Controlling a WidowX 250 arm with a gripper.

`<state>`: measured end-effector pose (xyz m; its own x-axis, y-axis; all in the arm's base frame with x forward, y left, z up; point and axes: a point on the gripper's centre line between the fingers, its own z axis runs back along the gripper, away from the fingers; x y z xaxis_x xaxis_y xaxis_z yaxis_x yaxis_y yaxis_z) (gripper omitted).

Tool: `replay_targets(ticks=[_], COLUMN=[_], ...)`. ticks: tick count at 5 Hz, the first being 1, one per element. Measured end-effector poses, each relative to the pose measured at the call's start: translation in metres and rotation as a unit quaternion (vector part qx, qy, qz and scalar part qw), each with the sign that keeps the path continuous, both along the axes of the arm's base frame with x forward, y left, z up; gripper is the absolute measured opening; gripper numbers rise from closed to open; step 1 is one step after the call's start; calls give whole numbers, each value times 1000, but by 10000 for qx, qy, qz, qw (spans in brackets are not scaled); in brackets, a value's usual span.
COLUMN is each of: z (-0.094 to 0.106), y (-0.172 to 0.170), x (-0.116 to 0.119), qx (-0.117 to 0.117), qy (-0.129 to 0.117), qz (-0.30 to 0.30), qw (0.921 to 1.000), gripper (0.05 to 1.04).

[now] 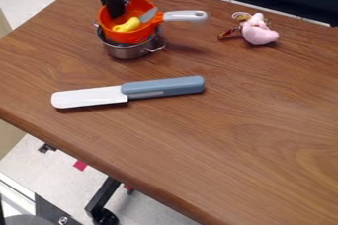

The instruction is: Put the red pot to the top of the silver pot

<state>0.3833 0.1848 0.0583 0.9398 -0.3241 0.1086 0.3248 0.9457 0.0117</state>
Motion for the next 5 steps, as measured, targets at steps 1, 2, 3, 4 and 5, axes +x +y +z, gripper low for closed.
replay_targets(ticks=[1,2,3,4,5], z=[-6,-6,-5,-1,4], y=[-2,-1,1,4,5], x=[-2,-1,-1,-4,-5], qx=[34,128,237,447,475], qy=[39,25,67,308,395], qz=[20,84,150,305,292], qw=[10000,9999,9996,9981,9977], gripper=[55,55,75,218,443])
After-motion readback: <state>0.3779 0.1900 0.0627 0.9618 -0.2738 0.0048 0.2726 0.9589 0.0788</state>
